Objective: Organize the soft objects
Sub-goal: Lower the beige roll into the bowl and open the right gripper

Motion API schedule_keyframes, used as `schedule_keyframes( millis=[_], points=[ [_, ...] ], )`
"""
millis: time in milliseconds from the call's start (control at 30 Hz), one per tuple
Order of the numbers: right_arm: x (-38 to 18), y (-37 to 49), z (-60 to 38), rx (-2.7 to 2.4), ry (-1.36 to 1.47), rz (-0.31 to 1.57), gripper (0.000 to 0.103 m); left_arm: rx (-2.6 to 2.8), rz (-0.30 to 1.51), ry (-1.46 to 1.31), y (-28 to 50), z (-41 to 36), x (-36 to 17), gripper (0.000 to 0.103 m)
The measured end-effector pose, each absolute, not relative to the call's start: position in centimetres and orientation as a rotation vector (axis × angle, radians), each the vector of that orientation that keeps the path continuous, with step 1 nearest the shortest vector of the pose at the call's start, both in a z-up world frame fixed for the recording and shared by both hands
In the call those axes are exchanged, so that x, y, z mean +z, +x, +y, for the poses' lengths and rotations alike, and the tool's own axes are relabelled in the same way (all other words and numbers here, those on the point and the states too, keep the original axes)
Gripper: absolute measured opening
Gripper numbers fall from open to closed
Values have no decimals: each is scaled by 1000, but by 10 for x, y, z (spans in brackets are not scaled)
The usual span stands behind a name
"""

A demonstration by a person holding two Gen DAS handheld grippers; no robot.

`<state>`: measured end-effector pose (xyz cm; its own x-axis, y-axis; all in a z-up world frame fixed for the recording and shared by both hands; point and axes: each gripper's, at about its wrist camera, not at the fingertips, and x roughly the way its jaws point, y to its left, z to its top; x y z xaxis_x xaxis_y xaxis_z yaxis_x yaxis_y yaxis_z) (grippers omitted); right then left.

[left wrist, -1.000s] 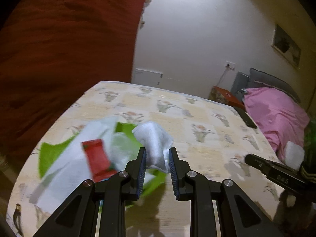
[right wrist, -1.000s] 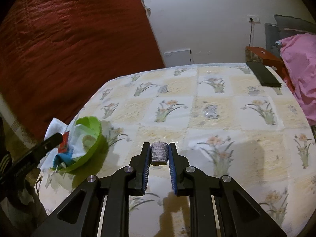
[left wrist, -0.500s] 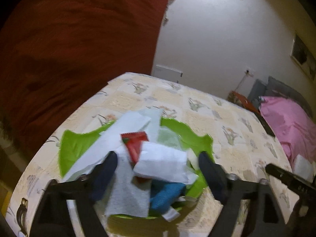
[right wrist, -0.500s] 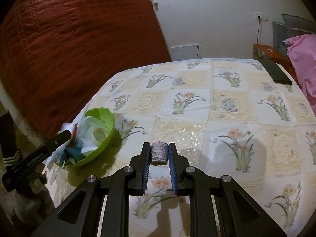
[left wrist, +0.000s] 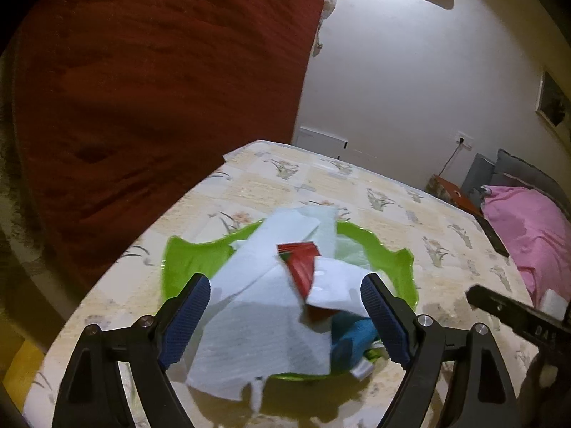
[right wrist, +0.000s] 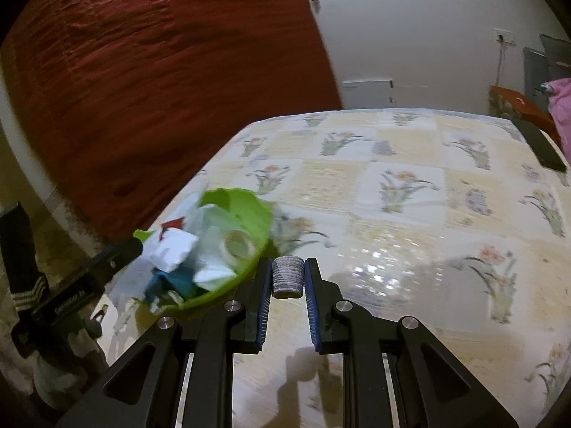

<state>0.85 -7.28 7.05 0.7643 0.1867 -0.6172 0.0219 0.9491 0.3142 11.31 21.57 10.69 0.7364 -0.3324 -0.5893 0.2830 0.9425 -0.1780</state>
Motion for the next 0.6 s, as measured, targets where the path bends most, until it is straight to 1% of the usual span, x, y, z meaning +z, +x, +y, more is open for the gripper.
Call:
schedule_keyframes(
  millis=[600],
  points=[
    [68,63,-11,175,253,712,19,-306,650,-81,106,237,106,92]
  ],
)
